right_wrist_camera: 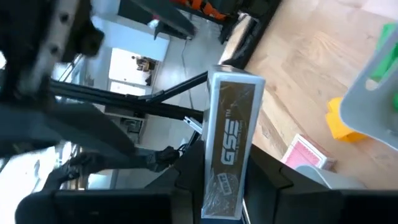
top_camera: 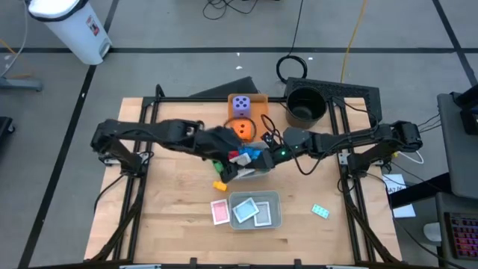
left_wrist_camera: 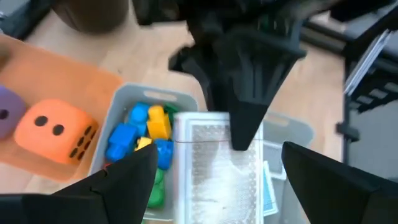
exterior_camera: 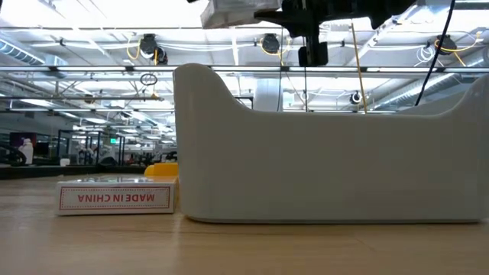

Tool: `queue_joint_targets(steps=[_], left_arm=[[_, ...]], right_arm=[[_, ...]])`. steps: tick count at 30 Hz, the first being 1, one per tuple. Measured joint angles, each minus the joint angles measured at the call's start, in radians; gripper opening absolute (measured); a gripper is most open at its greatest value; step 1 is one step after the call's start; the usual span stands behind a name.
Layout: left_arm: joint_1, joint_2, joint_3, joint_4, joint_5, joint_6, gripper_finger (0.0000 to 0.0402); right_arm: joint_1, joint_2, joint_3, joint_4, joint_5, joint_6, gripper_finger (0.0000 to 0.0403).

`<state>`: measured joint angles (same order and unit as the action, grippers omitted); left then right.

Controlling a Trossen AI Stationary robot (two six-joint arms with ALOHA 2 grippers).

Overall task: Pick & Place Toys
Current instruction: Put the white and brown playing card pack into the bottom gray bin

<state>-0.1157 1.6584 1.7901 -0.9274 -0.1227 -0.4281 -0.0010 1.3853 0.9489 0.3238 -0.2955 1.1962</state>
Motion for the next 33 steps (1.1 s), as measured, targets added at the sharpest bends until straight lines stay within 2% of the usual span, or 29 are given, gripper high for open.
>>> queue_joint_targets(steps=[7,15,25,30,33], left_arm=[[0.025,-0.148,0.0,-0.003,-0.017,-0.031,0.0346],[-0.003,-0.252,0.001,-0.006,-0.174,-0.079,0.0347],[-0.118,-0.182,0.0,0.012,-0.29,-0.204,0.0347],[-0.158,-0.125,0.0,0.016,-0.298,-0.247,0.0347],[-0.177,-0.088,-0.001,0.022,-0.298,-0.241,0.0347]], right_arm=[[0.007,0.0,0.0,0.032,-0.077,-0.018,0.0069],[0.091,-0.002,0.0,0.047,-0.128,-0.032,0.0067],[0.232,-0.001,0.0,-0.298,-0.082,-0.14,0.0067],[0.277,-0.001,0.0,-0.414,-0.064,-0.172,0.0067],[0.293,-0.001,0.001,-0.485,-0.002,-0.195,0.0067]])
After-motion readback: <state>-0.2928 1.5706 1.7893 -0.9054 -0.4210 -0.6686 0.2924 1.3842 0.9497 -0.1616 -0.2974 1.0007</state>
